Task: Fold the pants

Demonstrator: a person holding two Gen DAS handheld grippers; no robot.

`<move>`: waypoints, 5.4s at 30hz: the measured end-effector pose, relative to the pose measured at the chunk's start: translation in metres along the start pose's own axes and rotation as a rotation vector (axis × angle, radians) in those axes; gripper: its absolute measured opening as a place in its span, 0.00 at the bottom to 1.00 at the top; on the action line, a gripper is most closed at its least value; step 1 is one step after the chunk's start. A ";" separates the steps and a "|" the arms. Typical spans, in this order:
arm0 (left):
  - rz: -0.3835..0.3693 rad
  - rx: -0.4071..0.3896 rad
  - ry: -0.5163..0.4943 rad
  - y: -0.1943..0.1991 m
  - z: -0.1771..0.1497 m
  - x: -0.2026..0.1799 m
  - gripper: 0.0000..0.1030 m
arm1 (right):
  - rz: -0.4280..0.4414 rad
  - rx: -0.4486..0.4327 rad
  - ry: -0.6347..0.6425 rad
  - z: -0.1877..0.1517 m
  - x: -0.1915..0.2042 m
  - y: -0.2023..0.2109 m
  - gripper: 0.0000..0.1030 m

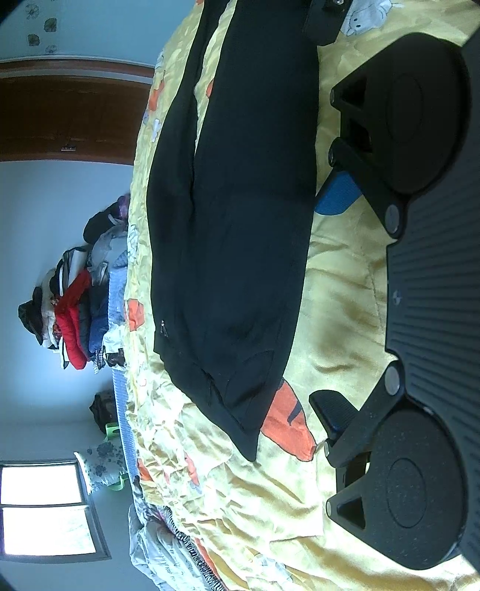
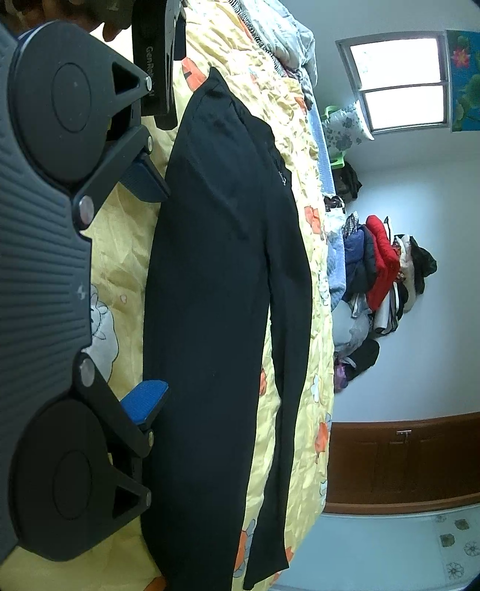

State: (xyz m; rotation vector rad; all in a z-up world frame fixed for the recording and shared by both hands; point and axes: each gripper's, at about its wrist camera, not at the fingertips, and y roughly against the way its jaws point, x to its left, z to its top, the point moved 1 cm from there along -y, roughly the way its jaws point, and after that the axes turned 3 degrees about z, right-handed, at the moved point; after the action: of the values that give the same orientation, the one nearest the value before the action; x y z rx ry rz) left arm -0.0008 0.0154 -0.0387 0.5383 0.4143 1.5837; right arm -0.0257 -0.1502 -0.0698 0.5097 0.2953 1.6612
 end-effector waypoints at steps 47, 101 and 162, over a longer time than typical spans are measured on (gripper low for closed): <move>-0.002 0.021 -0.008 -0.002 -0.006 -0.001 1.00 | 0.046 0.036 -0.043 -0.005 -0.003 -0.005 1.00; -0.040 0.036 0.107 -0.085 0.037 0.023 0.98 | 0.323 0.240 0.397 0.199 -0.010 -0.362 0.07; -0.221 -0.079 -0.041 -0.039 0.074 -0.027 0.80 | 0.000 0.136 0.106 0.025 -0.157 -0.007 0.22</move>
State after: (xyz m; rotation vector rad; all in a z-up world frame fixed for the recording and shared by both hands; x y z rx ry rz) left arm 0.0743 -0.0125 -0.0027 0.4475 0.3660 1.3687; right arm 0.0071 -0.3055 -0.0766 0.5240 0.4884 1.6788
